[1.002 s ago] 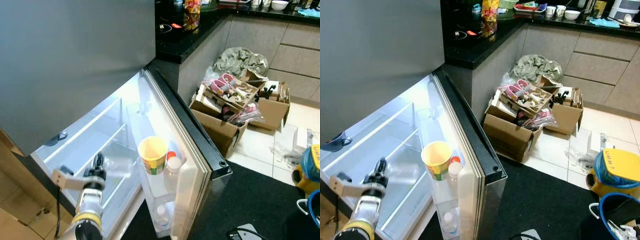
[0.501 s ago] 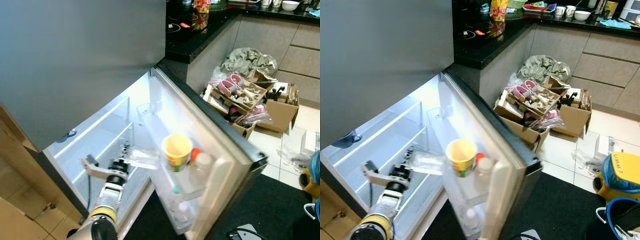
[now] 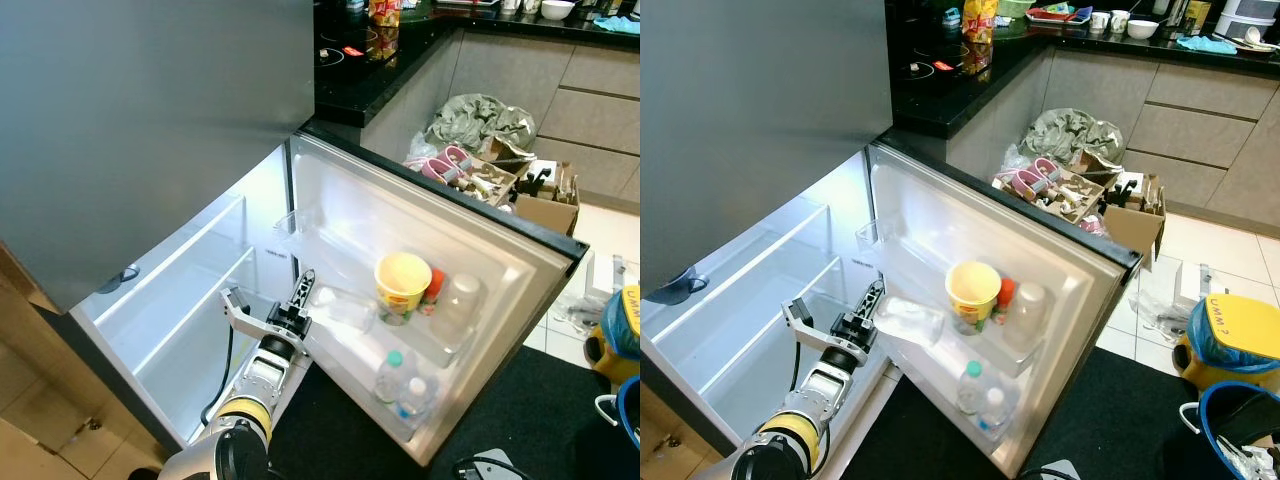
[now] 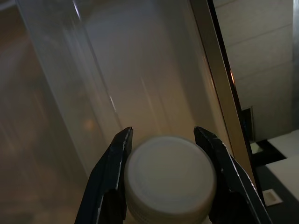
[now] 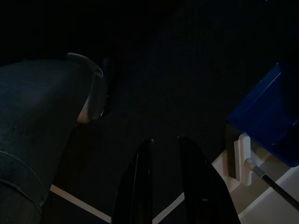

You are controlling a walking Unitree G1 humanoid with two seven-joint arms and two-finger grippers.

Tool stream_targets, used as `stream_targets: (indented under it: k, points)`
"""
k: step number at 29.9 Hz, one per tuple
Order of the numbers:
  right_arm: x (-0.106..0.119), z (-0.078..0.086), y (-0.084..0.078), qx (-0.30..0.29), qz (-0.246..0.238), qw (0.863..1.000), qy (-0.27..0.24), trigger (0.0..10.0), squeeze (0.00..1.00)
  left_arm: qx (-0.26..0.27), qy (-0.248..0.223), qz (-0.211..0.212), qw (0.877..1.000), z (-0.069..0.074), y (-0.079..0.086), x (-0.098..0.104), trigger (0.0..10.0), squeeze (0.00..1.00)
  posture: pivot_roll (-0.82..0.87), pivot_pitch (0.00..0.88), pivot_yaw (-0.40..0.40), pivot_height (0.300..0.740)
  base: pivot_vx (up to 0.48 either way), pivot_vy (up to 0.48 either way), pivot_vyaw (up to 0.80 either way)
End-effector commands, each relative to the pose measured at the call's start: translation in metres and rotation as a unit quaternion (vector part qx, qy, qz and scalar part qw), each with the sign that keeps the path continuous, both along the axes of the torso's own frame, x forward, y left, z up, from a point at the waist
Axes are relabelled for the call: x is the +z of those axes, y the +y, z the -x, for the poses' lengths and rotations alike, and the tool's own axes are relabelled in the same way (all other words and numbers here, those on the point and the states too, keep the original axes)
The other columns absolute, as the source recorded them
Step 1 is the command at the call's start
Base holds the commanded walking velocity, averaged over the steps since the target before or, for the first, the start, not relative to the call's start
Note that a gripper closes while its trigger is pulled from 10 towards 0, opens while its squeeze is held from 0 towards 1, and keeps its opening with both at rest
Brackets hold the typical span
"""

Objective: Restocking fridge

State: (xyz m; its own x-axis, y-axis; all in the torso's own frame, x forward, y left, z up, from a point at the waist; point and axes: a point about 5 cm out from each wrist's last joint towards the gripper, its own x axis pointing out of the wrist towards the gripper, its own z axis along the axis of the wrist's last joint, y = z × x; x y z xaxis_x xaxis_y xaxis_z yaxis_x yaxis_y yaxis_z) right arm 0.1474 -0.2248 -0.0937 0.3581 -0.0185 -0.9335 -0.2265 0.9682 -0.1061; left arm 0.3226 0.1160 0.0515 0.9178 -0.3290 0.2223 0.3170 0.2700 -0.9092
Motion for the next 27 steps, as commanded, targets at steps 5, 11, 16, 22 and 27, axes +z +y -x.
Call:
stream_targets:
  k: [5,11,16,22,27]
  points:
    - [-0.001,0.001,0.002,-0.003,-0.003,1.000,0.000,10.0,0.00,0.061,0.089,-0.118,0.987,0.022,0.046,-0.033,10.0,0.00,-0.03,0.000,0.010,0.740,0.000,0.000,0.00]
    - [-0.001,0.001,0.001,-0.001,0.000,1.000,0.001,10.0,0.00,0.087,0.161,-0.184,0.966,0.043,0.070,-0.056,10.0,0.00,-0.03,0.000,0.007,0.740,0.000,0.000,0.00]
    - [-0.001,0.002,0.000,0.007,0.006,1.000,0.005,10.0,0.00,0.100,0.236,-0.226,0.940,0.069,0.086,-0.079,10.0,0.00,-0.03,0.000,0.007,0.740,0.000,0.000,-0.67]
    - [-0.001,0.002,0.000,0.002,0.007,1.000,0.006,10.0,0.00,0.081,0.286,-0.273,0.915,0.094,0.088,-0.098,10.0,0.00,-0.04,0.000,0.013,0.740,0.000,0.000,-0.76]
    - [-0.001,0.003,-0.001,-0.004,0.010,1.000,0.006,10.0,0.00,0.085,0.288,-0.295,0.907,0.098,0.099,-0.099,10.0,0.00,-0.03,0.000,0.011,0.740,0.000,0.000,-0.76]
